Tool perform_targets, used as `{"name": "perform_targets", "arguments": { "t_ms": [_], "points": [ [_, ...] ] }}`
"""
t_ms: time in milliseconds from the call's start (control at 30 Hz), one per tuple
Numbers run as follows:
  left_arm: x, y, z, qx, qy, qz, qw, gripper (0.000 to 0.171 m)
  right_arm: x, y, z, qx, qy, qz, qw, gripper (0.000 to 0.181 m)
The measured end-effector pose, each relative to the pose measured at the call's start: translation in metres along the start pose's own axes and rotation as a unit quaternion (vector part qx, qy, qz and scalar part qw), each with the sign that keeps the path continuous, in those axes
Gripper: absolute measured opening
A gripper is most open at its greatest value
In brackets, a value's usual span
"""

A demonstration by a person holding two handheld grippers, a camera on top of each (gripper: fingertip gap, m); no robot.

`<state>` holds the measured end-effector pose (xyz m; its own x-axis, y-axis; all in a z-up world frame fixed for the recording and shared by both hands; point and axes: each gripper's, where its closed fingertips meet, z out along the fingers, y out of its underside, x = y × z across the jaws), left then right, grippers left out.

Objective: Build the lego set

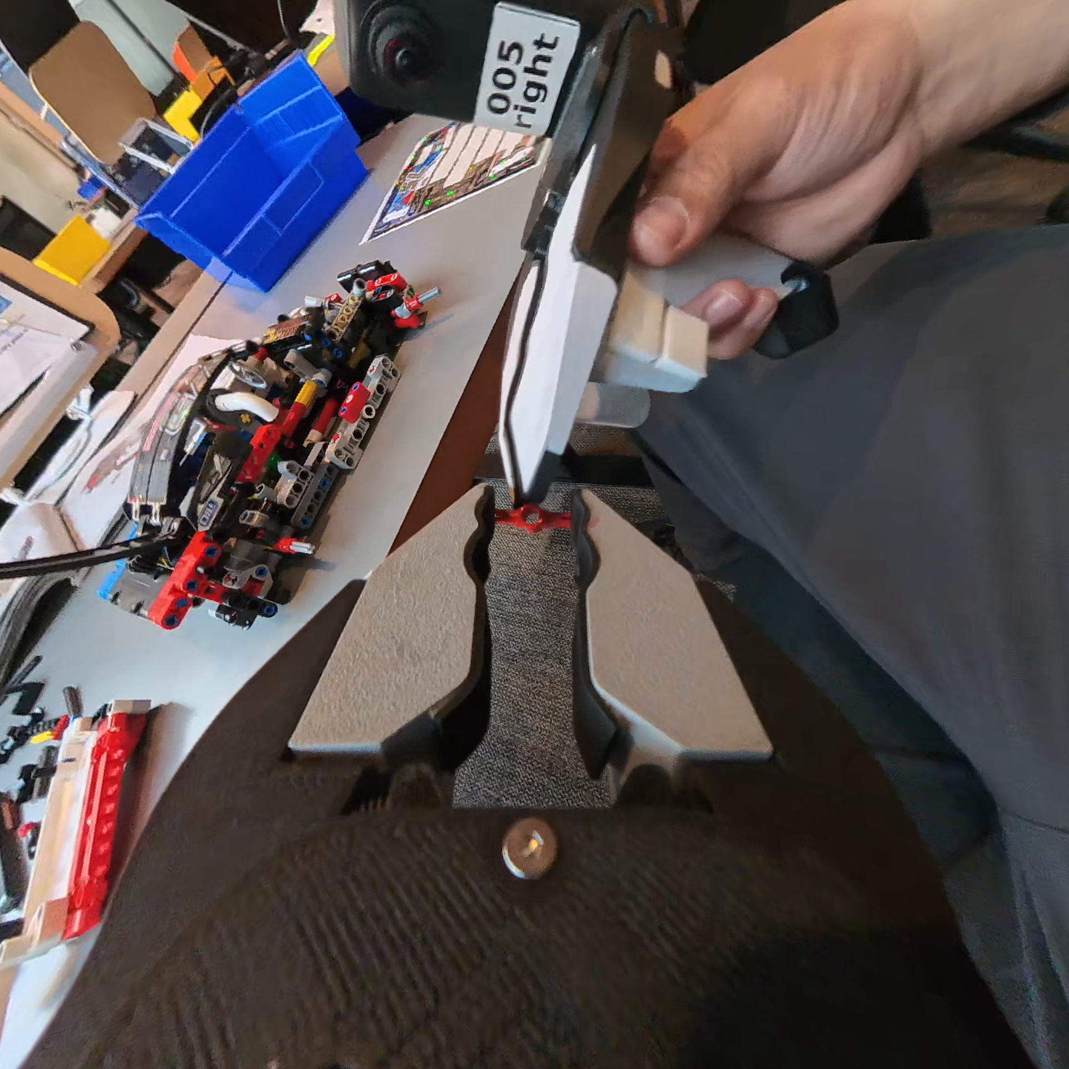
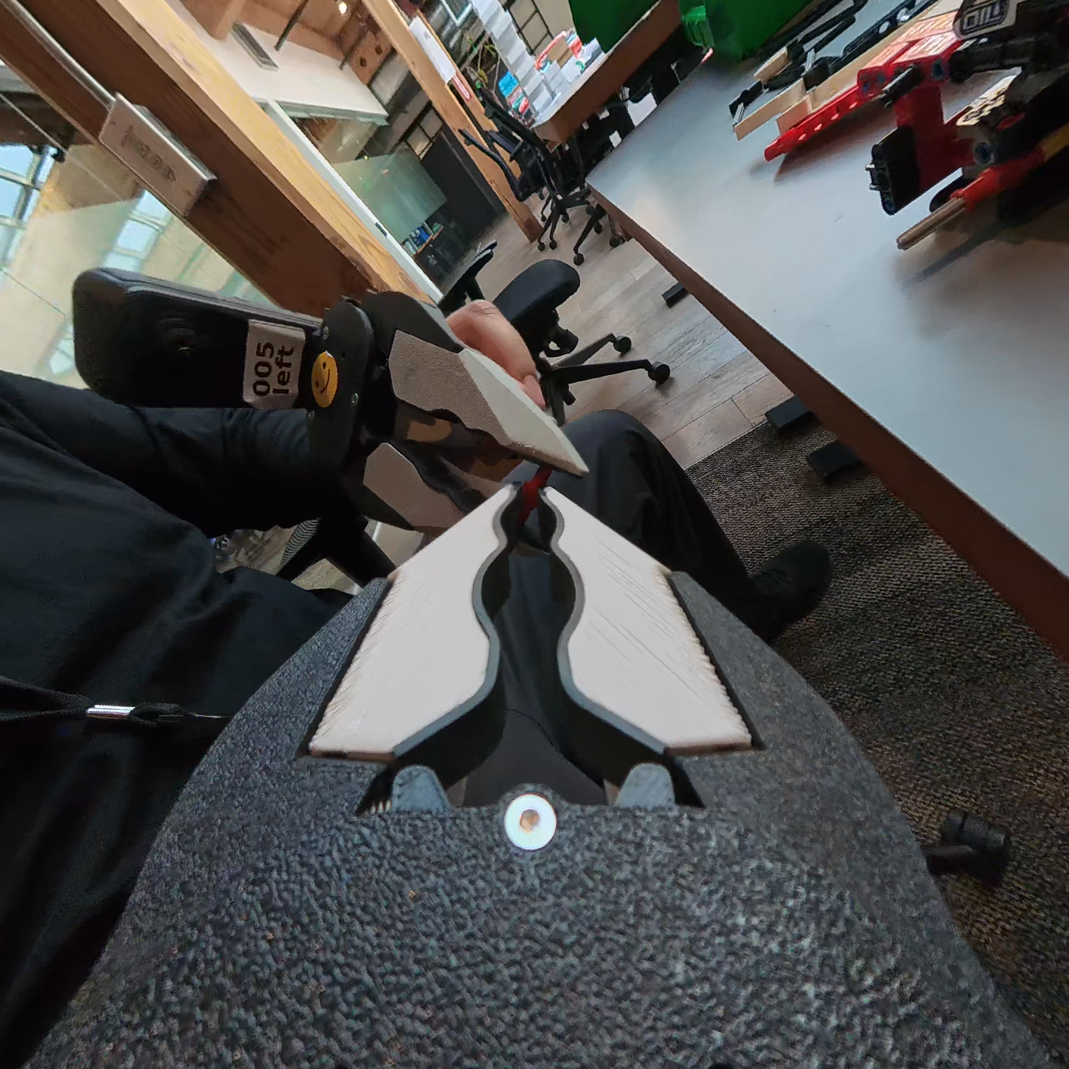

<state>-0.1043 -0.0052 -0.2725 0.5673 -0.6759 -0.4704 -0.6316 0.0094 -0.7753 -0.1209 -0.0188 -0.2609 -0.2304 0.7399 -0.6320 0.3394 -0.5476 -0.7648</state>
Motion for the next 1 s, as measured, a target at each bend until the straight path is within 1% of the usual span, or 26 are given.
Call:
{"name": "perform_targets", "arguments": {
  "t_ms": [67, 100, 133, 167, 200, 233, 333, 467, 533, 667, 800, 933, 1000],
  "points": [
    [0.001, -0.001, 0.000, -0.002, -0.004, 0.011, 1.000, 0.023, 0.000, 0.000, -0.001, 0.000, -0.002, 0.006, 1.000, 0.003],
    [-0.001, -0.001, 0.000, -0.007, -0.011, 0.023, 1.000, 0.024, 0.001, -0.001, -0.001, 0.002, 0.001, 0.013, 1.000, 0.012],
    [-0.002, -0.002, 0.000, -0.006, -0.020, 0.038, 0.999, 0.024, 0.002, -0.001, 0.001, 0.002, 0.004, 0.021, 1.000, 0.025],
    [-0.003, -0.004, 0.000, -0.005, -0.026, 0.054, 0.998, 0.024, 0.001, 0.000, 0.002, -0.001, 0.000, 0.022, 1.000, 0.021],
    [-0.002, -0.006, 0.000, -0.005, -0.029, 0.069, 0.997, 0.023, -0.003, 0.000, 0.003, -0.004, -0.007, 0.015, 1.000, 0.011],
    [-0.001, -0.007, 0.000, -0.003, -0.031, 0.080, 0.996, 0.024, -0.004, 0.001, 0.004, -0.007, -0.005, 0.004, 1.000, 0.008],
    [-0.002, -0.007, 0.001, -0.002, -0.035, 0.082, 0.996, 0.023, -0.002, 0.001, 0.005, -0.018, 0.034, -0.055, 0.998, 0.008],
    [-0.007, -0.010, -0.001, 0.025, -0.023, 0.008, 0.999, 0.024, 0.001, -0.005, 0.005, -0.013, 0.075, -0.105, 0.992, 0.008],
    [-0.009, -0.005, -0.001, 0.027, -0.007, -0.033, 0.999, 0.022, 0.004, -0.008, 0.004, -0.011, 0.084, -0.117, 0.989, 0.007],
    [-0.010, 0.004, -0.001, 0.027, 0.020, -0.088, 0.996, 0.023, 0.009, -0.014, 0.001, 0.008, 0.092, -0.113, 0.989, 0.007],
    [-0.010, 0.007, -0.008, 0.032, 0.043, -0.137, 0.989, 0.025, 0.014, -0.021, -0.009, 0.024, 0.105, -0.118, 0.987, 0.007],
    [-0.011, 0.014, -0.016, 0.041, 0.073, -0.190, 0.978, 0.027, 0.006, -0.028, -0.021, 0.034, 0.083, -0.136, 0.987, 0.007],
    [-0.021, 0.016, -0.019, 0.060, 0.084, -0.227, 0.968, 0.031, 0.004, -0.036, -0.030, 0.044, 0.068, -0.150, 0.985, 0.007]
  ]
}}
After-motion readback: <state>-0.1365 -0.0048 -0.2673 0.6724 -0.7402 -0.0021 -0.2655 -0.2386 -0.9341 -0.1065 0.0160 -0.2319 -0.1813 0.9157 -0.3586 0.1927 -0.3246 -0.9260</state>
